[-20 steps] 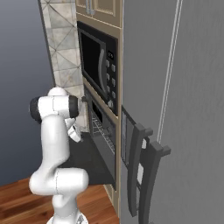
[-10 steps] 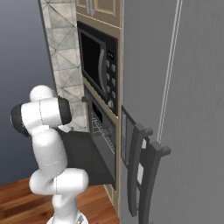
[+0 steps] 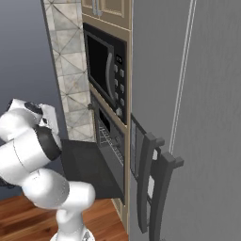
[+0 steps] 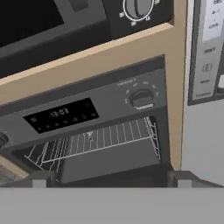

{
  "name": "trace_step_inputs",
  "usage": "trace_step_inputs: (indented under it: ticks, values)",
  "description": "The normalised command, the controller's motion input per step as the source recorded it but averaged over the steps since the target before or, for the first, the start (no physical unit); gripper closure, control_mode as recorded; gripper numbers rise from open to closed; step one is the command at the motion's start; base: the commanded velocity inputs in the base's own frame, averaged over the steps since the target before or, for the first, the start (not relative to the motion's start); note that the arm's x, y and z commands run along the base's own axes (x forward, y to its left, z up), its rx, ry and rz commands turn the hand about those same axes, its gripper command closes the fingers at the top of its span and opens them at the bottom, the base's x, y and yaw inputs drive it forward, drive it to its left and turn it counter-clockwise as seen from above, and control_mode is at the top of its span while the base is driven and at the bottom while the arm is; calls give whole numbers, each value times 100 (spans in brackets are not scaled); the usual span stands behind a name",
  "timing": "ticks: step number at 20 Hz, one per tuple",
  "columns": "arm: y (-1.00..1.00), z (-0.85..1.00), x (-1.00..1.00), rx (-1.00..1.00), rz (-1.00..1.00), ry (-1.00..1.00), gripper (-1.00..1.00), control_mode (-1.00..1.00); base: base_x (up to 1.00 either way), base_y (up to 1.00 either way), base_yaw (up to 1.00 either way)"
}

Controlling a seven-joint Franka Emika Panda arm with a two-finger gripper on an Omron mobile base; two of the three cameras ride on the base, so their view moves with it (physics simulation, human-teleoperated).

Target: Place the fish on the rack of the oven, and slide the rack back inside. Close the oven door.

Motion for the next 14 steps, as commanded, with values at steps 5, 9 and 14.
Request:
trace_step_inputs:
  ticks: [5, 9, 14]
  values:
    - [15, 100, -56, 0, 0, -12, -100, -100, 0, 0, 0]
    - [2, 100, -18, 0, 8, 0, -100, -100, 0, 0, 0]
    - [47, 38, -36, 0, 17, 10, -100, -100, 0, 0, 0]
